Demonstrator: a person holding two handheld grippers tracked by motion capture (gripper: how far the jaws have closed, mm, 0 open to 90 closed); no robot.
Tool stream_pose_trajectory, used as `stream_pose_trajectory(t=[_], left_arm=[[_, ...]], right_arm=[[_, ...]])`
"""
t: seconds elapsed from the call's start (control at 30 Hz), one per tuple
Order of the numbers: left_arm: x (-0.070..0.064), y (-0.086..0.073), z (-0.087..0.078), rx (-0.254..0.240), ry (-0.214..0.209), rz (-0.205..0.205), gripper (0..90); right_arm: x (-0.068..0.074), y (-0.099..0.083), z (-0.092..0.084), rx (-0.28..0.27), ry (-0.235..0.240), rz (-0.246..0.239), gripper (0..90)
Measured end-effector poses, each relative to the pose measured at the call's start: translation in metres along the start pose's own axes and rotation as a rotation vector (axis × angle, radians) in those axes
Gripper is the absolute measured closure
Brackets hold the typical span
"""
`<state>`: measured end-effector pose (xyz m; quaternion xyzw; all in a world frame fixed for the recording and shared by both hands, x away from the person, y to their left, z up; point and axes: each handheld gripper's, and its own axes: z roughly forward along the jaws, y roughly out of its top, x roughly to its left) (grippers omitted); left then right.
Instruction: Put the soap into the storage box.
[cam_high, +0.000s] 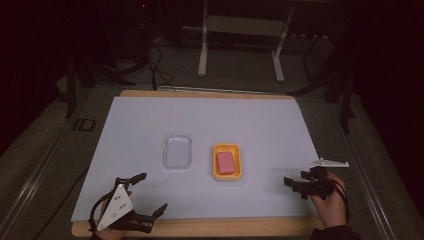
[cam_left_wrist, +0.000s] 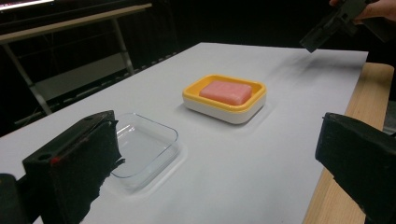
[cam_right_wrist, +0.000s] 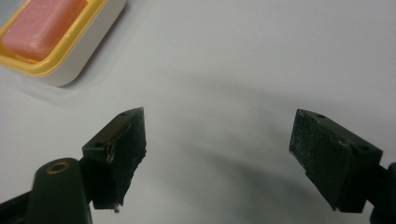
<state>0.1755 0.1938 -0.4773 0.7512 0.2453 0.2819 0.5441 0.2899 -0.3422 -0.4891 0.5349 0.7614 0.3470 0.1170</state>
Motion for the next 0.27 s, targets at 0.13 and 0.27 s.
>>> stream_pose_trajectory(t=[0.13, 0.27], left_arm=[[0.0000, 0.0000, 0.0001, 0.000, 0.000, 0.000, 0.4], [0.0001, 0.0000, 0.0001, -0.001, 0.000, -0.001, 0.4]], right_arm=[[0.0010, -0.0004, 0.0016, 0.008, 0.002, -0.005, 18.8], [0.0026, -0.0001, 0.0025, 0.012, 0.005, -0.010, 18.8]])
